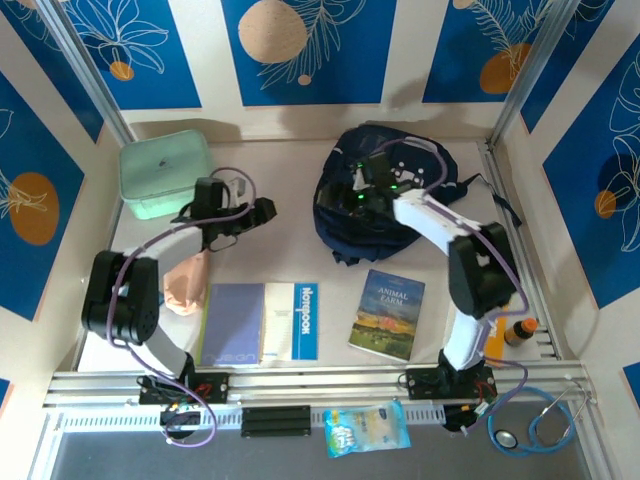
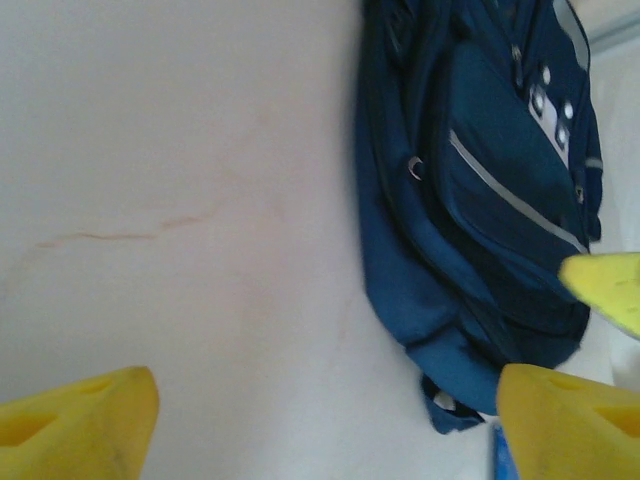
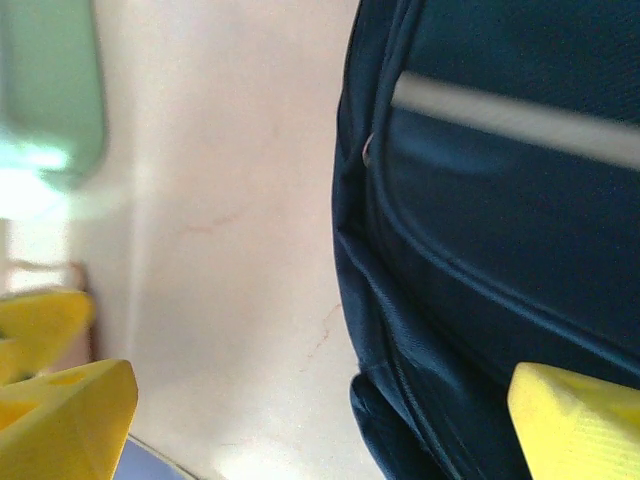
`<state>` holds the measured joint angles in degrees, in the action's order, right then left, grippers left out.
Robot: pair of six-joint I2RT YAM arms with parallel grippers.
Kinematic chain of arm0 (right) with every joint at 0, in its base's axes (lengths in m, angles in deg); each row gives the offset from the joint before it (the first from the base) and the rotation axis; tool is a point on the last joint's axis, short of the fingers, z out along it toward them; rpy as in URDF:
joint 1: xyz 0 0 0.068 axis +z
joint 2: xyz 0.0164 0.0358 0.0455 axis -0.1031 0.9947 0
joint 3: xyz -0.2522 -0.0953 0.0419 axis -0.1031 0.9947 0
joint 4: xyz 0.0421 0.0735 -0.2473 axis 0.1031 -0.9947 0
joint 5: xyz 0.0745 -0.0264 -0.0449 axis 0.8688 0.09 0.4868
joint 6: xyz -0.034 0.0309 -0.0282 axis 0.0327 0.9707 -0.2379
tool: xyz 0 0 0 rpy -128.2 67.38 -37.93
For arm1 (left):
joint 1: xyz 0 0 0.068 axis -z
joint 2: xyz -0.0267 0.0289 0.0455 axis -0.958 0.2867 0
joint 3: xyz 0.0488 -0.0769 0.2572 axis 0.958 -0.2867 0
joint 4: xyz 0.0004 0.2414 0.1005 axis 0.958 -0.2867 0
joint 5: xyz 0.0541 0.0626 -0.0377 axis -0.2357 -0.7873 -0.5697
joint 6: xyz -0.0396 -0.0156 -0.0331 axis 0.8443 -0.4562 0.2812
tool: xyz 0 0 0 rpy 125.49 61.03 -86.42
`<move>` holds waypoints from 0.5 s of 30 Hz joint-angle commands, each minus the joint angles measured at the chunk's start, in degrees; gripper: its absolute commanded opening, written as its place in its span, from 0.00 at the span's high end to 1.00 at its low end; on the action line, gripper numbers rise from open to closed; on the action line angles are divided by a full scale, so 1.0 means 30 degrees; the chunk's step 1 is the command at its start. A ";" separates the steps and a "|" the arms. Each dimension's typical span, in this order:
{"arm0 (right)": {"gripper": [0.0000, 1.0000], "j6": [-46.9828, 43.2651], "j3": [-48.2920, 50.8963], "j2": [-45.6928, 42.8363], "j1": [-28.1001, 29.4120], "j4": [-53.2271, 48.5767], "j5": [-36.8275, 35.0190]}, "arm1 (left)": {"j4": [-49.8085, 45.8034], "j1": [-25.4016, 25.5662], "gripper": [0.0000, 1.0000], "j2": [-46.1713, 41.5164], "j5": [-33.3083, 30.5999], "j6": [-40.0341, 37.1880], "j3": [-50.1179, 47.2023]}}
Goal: Pack the student bag
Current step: Move the student bag to the top-center of the table.
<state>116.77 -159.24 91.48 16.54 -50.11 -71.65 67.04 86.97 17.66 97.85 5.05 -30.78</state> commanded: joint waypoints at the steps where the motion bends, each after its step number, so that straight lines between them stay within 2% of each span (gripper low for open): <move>1: 0.04 0.0397 0.1680 -0.2442 -0.1487 0.0030 -0.0116 | -0.0497 0.1305 0.17 0.1437 0.0995 0.1417 0.1338; 4: 0.04 0.0305 0.3010 -0.3559 -0.2462 -0.0917 -0.0818 | 0.0013 0.2684 0.18 0.3056 0.0441 0.2994 0.2431; 11: 0.05 0.1087 0.5848 -0.5198 -0.3939 -0.1012 -0.1140 | -0.1977 0.5835 0.19 0.6096 -0.1779 0.5543 0.5131; 15: 0.06 0.1273 0.6468 -0.5589 -0.4144 -0.0769 -0.1146 | -0.1075 0.6592 0.23 0.7412 -0.0925 0.6483 0.6196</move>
<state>119.31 -140.22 77.58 4.50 -52.41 -74.95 63.50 105.94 37.68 94.81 20.63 -15.13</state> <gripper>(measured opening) 0.947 0.778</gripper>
